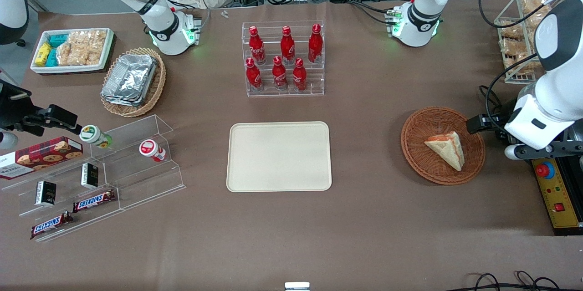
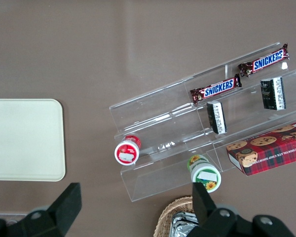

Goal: Place sandwich from basket to tray
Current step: 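Lower the open left gripper over the wrapped sandwich in the basket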

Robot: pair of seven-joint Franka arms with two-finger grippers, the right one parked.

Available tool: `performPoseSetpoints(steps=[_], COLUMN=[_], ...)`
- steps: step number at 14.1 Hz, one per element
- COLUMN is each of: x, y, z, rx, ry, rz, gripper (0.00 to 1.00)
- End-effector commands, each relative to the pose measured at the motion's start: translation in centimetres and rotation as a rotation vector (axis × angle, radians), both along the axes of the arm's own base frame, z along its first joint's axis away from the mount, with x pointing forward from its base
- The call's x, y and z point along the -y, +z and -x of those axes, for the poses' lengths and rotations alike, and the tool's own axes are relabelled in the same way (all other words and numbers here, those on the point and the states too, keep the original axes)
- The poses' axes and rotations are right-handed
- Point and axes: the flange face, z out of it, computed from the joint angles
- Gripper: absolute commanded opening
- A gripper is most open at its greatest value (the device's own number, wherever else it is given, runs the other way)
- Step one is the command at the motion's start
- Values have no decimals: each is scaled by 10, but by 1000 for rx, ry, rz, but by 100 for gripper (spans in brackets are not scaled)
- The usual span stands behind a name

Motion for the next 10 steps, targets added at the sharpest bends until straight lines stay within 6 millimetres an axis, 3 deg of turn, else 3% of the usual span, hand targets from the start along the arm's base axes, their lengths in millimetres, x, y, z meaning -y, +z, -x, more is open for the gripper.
performPoseSetpoints(steps=[1,4,7,10], x=[-2,-6,-8,-19], y=[-1,-17,-70,-126], z=[-8,-10,1,25], rx=[17,-16,-64,47], ry=[-10,-2,122,291], rz=[-32,-35,-40,-57], gripper=[99,99,95,94])
